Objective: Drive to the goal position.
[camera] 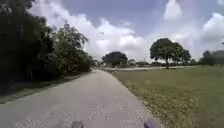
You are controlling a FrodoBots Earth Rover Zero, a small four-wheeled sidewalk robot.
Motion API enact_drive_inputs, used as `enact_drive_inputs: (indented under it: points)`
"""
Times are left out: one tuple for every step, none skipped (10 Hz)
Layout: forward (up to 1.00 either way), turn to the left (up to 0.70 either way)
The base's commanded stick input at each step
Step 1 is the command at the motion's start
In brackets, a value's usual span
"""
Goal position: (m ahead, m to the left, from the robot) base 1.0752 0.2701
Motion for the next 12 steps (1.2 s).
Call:
enact_drive_inputs:
  points:
    - [0.85, 0.0]
    - [0.85, 0.0]
    - [0.85, 0.0]
    - [0.85, 0.0]
    - [0.85, 0.0]
    - [0.85, 0.0]
    - [0.85, 0.0]
    - [0.85, 0.0]
    - [0.85, 0.0]
    - [0.85, 0.0]
    - [0.85, 0.0]
    - [0.85, 0.0]
